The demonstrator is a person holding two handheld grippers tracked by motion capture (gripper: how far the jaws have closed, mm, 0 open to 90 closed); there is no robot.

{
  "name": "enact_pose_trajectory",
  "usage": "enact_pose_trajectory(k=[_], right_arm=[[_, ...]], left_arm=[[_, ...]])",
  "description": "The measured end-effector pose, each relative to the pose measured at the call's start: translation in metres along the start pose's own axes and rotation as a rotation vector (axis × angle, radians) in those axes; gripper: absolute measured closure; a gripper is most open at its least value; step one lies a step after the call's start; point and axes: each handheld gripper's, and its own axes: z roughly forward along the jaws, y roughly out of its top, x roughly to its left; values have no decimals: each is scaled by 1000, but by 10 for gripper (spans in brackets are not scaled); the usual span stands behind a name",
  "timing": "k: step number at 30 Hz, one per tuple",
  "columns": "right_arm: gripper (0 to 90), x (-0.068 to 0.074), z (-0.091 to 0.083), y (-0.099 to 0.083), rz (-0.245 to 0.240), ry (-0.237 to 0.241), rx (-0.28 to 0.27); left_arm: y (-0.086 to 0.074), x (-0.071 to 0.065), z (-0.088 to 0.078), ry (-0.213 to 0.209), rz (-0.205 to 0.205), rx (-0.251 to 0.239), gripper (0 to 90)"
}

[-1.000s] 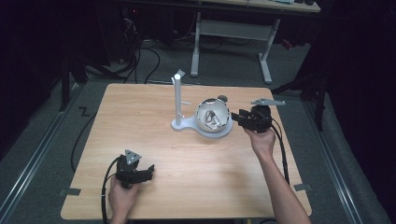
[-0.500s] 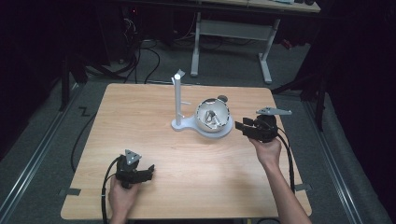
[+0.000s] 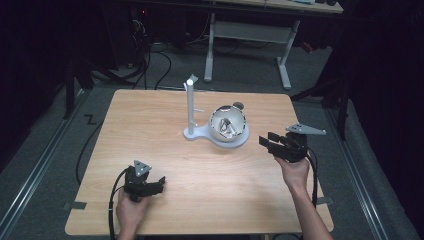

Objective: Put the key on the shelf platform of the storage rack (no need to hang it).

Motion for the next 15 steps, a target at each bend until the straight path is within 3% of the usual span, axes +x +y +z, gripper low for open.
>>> enact_pose_trajectory(k=[15], right_arm=[[530, 1, -19, -20, 23, 16, -25]], left_arm=[[0, 0, 0, 0, 0, 0, 167]])
